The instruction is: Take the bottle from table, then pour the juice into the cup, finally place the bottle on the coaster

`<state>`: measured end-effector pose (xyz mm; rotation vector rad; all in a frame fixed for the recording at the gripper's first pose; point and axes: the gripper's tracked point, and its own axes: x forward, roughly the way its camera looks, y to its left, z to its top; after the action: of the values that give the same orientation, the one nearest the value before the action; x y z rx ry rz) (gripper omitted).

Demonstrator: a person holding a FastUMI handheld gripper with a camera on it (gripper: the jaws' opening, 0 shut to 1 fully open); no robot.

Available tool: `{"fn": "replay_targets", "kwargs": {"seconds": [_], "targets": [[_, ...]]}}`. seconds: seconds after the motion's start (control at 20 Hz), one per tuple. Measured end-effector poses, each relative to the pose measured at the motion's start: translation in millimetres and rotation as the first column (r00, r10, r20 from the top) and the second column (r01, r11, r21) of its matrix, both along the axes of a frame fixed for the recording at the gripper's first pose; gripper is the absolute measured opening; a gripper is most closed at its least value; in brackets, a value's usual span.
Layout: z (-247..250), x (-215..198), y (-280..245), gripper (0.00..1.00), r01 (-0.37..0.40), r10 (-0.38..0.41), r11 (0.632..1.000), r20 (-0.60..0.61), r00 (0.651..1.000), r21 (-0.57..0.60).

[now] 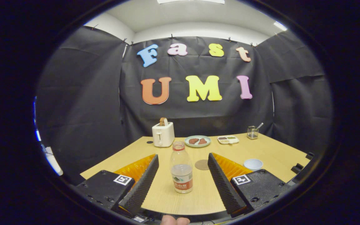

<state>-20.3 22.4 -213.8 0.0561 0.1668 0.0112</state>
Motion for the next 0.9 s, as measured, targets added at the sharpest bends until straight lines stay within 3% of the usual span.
{"fn": "replay_targets", "kwargs": {"seconds": [0.45,0.9], "targets": [[-101.0,50.8,1.9,1.00,0.007,-0.007,1.000,-0.069,0.998,-0.001],[-124.0,83.9,7.5,1.00,-0.020,0.012,0.995,-0.083,0.996,-0.099]]}}
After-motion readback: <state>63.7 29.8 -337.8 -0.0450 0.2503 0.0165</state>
